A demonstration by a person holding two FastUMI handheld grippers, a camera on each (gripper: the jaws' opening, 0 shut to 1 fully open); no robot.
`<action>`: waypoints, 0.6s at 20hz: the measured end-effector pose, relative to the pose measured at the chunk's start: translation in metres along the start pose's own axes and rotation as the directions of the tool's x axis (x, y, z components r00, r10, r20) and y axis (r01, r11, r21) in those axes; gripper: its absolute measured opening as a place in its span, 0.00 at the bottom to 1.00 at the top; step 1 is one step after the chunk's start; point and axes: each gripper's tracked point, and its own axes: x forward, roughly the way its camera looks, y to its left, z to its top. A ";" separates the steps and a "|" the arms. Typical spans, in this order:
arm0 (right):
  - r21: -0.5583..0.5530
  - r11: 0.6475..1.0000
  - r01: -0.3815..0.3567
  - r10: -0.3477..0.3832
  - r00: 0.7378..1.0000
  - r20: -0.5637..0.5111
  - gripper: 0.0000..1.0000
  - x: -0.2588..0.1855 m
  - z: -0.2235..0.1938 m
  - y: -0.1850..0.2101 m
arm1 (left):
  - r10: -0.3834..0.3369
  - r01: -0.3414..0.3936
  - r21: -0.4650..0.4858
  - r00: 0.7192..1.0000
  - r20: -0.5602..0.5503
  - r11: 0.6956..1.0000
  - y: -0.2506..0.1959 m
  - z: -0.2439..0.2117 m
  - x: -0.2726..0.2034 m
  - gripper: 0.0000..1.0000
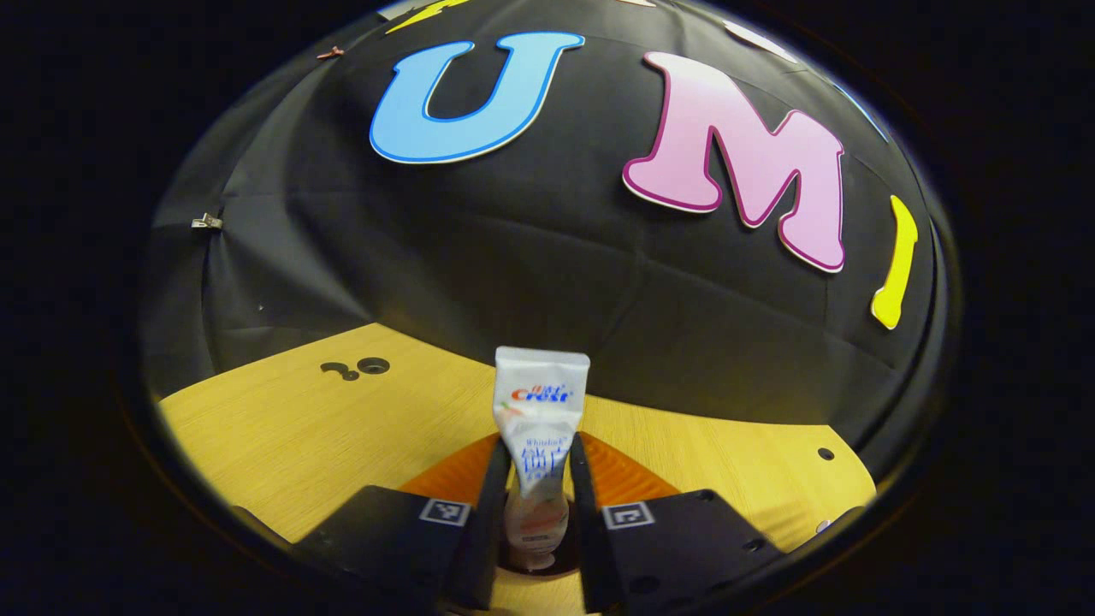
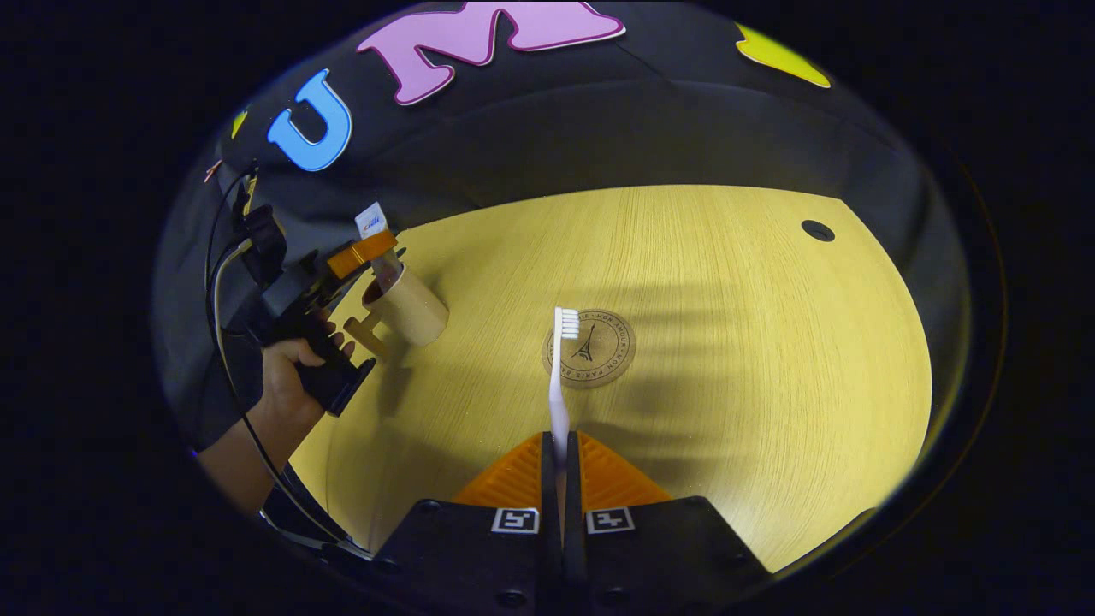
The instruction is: Put the toothbrush and toothpaste on the desktop into the cup, then pick up the cup and place it on the coaster on the desktop.
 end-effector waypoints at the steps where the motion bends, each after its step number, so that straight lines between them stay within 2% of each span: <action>1: 0.001 1.000 -0.004 0.004 1.000 0.003 0.05 0.000 0.001 0.002 | -0.003 0.003 0.008 1.000 -0.002 1.000 0.000 -0.001 -0.004 0.48; 4: 0.005 1.000 -0.025 0.025 0.999 0.027 0.05 0.001 0.010 0.013 | 0.012 -0.012 0.043 1.000 0.001 0.999 0.005 0.009 -0.027 0.97; 5: 0.000 0.999 -0.035 0.035 0.998 0.043 0.05 0.001 0.015 0.019 | 0.027 -0.028 0.054 1.000 0.004 0.998 0.008 0.010 -0.036 1.00; 7: -0.013 0.999 -0.053 0.053 0.995 0.079 0.05 -0.001 0.027 0.030 | 0.053 -0.054 0.074 0.999 0.007 0.996 0.016 0.013 -0.062 0.98; 12: -0.049 0.992 -0.120 0.127 0.975 0.180 0.05 -0.001 0.068 0.072 | 0.057 -0.055 0.048 0.997 -0.048 0.997 0.026 -0.010 -0.141 0.98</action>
